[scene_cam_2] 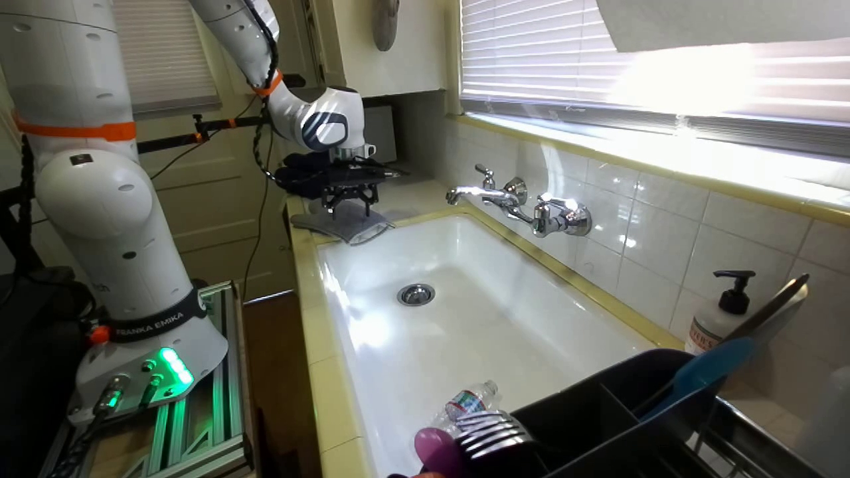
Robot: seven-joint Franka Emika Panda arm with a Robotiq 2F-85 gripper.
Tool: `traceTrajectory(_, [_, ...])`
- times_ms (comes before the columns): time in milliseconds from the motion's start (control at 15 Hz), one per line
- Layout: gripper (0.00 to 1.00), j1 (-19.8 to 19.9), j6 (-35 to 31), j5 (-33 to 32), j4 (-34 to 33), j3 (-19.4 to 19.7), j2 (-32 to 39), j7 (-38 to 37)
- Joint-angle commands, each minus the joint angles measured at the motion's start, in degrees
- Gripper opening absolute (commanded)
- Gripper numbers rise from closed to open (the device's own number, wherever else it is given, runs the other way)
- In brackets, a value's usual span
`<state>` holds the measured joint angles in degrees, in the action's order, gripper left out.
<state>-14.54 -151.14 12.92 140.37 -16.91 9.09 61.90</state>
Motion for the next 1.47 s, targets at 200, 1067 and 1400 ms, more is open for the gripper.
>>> traceTrajectory(200, [1.00,1.0,4.7,2.3,1.3,-0.8,-4.0,-15.0])
traceTrajectory(1067, [1.00,1.3,8.2,6.7,-0.6,0.0,-1.2,-29.5])
traceTrajectory(1400, [1.00,2.0,7.1,15.0,0.9,-1.1,-1.6,-37.3])
